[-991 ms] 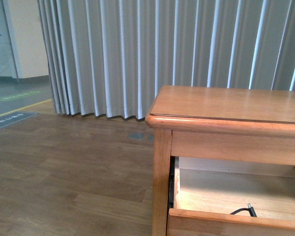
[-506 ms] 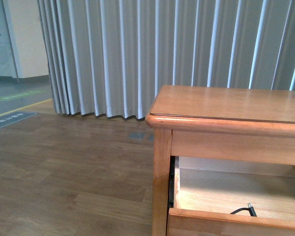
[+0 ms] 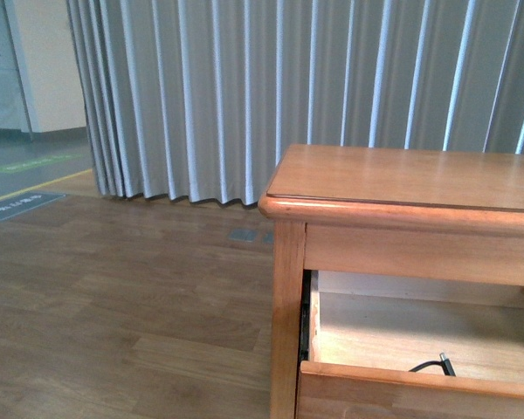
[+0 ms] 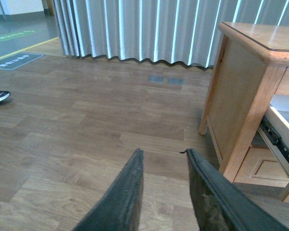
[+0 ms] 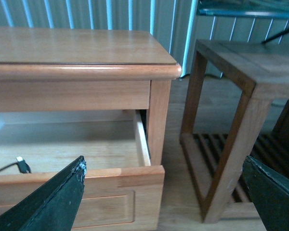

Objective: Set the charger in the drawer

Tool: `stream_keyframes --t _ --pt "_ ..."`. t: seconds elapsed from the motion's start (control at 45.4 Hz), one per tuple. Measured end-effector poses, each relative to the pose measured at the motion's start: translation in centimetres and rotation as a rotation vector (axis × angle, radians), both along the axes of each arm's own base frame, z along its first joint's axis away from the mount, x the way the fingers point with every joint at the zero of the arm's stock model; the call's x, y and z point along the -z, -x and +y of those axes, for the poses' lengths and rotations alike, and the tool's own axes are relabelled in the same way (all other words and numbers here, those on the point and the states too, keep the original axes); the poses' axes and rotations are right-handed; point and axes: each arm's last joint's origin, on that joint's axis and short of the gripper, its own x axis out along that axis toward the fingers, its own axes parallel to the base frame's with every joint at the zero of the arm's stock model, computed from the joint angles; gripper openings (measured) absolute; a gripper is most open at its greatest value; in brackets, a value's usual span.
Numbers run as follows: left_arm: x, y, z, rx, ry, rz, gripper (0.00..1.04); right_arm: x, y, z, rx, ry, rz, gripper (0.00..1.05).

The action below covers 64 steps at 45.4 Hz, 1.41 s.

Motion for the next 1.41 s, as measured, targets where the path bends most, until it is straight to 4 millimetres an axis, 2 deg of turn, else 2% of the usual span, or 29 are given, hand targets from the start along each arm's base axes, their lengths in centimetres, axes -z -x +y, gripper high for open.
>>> stream_keyframes --t 0.066,0.176,0.308,0.396,0.727,1.035,1.189,1.343,1.409 --pt "0.0 0.0 0.0 0.001 0.0 0.0 0.4 0.1 -0.3 0.2 -0.014 0.077 0.038 0.96" --pt "0.0 0.0 0.0 0.0 0.0 0.0 0.58 0.7 -1.4 0.5 -0.056 0.098 0.16 0.96" --pt "0.0 0.0 0.0 0.001 0.0 0.0 0.89 1.4 -4.1 1.3 -0.152 0.081 0.354 0.96" --pt "0.0 0.0 0.0 0.0 -0.001 0.0 1.0 1.7 -5.4 1.6 -0.17 0.08 0.389 0.96" --pt "0.0 0.0 0.0 0.0 -0.002 -0.001 0.99 4.4 -10.2 3.1 -0.333 0.01 0.613 0.96" --pt "0.0 0.0 0.0 0.001 -0.002 -0.001 0.99 6.1 -14.5 4.7 -0.352 0.043 0.605 0.96" --pt "0.0 0.0 0.0 0.001 -0.002 -0.001 0.99 6.6 -18.2 5.8 -0.323 0.064 0.539 0.96" --pt "0.0 0.0 0.0 0.0 -0.002 -0.001 0.99 6.9 -22.9 7.3 -0.312 0.064 0.473 0.96" --pt "0.0 0.0 0.0 0.001 -0.002 -0.001 0.99 7.0 -24.0 7.7 -0.307 0.061 0.464 0.96"
